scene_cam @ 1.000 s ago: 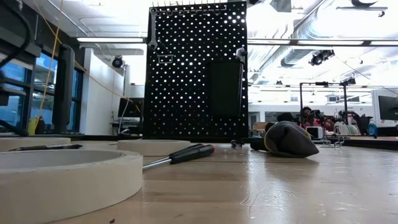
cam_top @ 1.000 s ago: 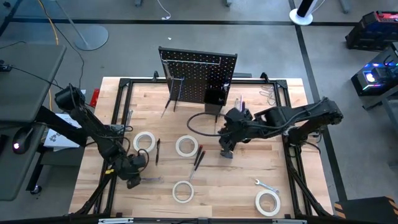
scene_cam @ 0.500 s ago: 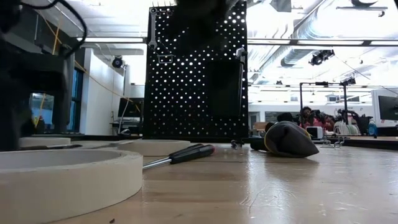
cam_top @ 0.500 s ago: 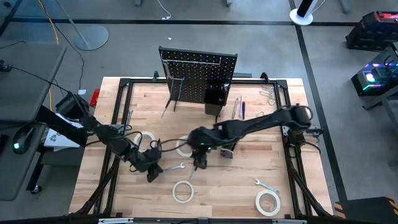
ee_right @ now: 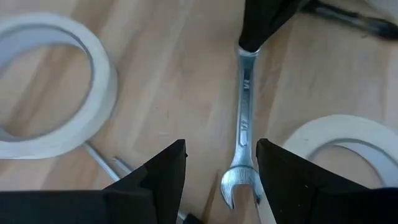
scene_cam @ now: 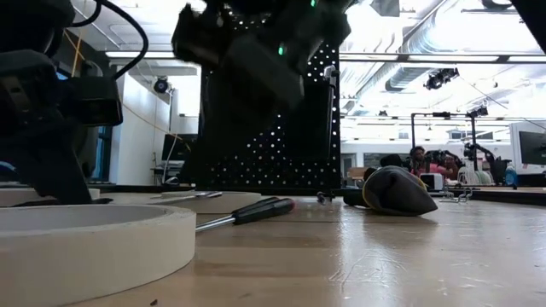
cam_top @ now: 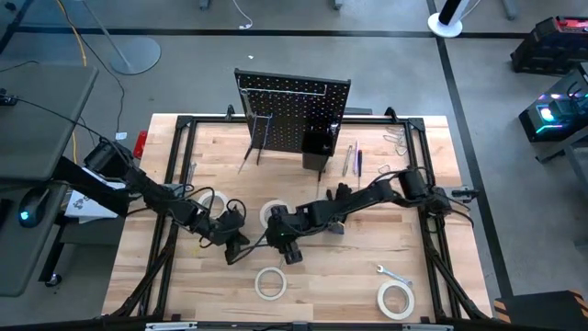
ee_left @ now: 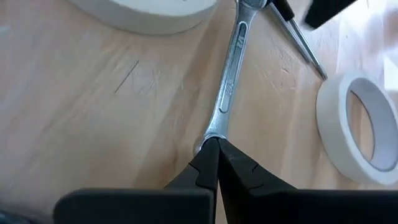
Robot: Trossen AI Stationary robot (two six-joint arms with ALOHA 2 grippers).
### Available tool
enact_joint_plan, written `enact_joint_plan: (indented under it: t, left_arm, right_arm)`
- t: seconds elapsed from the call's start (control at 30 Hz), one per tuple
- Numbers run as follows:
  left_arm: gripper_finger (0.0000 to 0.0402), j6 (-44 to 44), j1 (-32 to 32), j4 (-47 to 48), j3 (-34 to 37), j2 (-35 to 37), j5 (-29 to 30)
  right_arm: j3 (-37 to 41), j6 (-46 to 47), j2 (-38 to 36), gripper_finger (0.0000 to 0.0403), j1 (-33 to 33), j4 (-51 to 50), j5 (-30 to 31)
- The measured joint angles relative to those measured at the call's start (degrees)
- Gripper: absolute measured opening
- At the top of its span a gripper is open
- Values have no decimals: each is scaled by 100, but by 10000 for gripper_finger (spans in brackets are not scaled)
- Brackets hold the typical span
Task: Hang tools onto peg board
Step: Hang the 12 mm tool onto the pegboard aligned with the others
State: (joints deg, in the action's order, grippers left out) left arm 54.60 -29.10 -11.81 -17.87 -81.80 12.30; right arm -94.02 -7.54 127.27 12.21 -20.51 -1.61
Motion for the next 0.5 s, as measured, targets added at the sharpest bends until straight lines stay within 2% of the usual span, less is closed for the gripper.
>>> enact_joint_plan:
  t: [0.37, 0.43, 0.5]
  left_arm:
    - [0, -635, -2, -249, -8, -170, 95]
    - [0, -626, -2, -363, 3, -205, 135]
    - [0, -579, -4, -426, 7, -219, 194]
  right_arm:
    - [-22, 35, 504, 185, -16, 237, 0]
    - [-34, 207, 588, 167, 12, 175, -47]
    - [-44, 501, 698, 124, 42, 68, -29]
